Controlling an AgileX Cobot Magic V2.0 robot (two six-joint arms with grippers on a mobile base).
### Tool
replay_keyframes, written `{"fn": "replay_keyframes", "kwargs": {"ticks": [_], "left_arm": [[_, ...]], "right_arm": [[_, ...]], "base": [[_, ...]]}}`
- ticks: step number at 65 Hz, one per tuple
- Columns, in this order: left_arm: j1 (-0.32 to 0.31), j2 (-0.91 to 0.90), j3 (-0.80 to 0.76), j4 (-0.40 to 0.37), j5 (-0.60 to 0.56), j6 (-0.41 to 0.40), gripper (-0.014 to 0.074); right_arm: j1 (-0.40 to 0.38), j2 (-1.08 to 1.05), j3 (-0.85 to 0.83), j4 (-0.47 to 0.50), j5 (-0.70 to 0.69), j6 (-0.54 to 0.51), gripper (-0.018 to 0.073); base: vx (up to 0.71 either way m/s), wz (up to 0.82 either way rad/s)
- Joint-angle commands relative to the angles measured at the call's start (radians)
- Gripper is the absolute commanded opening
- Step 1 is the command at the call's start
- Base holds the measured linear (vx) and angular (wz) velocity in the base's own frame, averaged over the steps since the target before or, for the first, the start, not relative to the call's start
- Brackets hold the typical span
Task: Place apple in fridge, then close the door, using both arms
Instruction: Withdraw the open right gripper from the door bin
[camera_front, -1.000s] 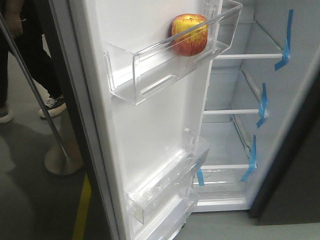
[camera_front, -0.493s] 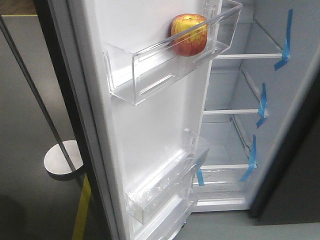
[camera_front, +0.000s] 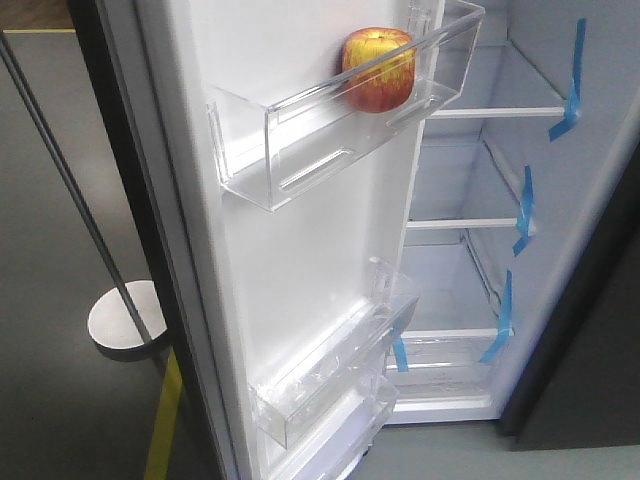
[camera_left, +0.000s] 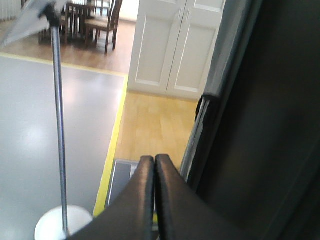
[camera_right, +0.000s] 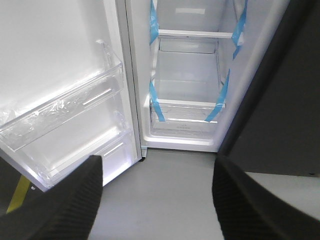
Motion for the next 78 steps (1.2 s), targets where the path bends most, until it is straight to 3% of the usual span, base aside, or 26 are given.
{"fn": "replay_keyframes", "kwargs": {"ticks": [1, 34, 42, 56, 61, 68, 78], "left_arm": [[-0.003, 0.024, -0.037, -0.009, -0.064, -0.006, -0.0005], [-0.003, 0.024, -0.037, -0.009, -0.050, -0.005, 0.0030], [-0.003, 0.024, -0.037, -0.005, -0.043, 0.011, 0.0146], [-0.003, 0.024, -0.037, -0.005, -0.040, 0.021, 0.0563], [-0.003, 0.024, -0.037, -0.006, -0.027, 0.021, 0.0658], [-0.003, 0.026, -0.037, -0.012, -0.003, 0.015, 0.0713], [-0.003, 0.050, -0.077, -0.012, 0.035, -0.002, 0.0687]], "right_arm": [[-0.009, 0.010, -0.023, 0.000, -0.061, -0.008, 0.0453], [-0.009, 0.010, -0.023, 0.000, -0.060, -0.008, 0.0453], [-0.009, 0.010, -0.023, 0.000, -0.060, -0.008, 0.0453], [-0.009, 0.010, -0.023, 0.000, -0.060, -0.008, 0.0453], [-0.009, 0.010, -0.023, 0.000, -0.060, -0.008, 0.0453], [-0.009, 0.010, -0.023, 0.000, -0.060, -0.008, 0.0453], [-0.009, 0.010, -0.023, 0.000, -0.060, -0.008, 0.0453]], "base": [[0.00, 0.00], [0.00, 0.00], [0.00, 0.00], [0.00, 0.00], [0.00, 0.00], [0.00, 0.00], [0.00, 0.00]]}}
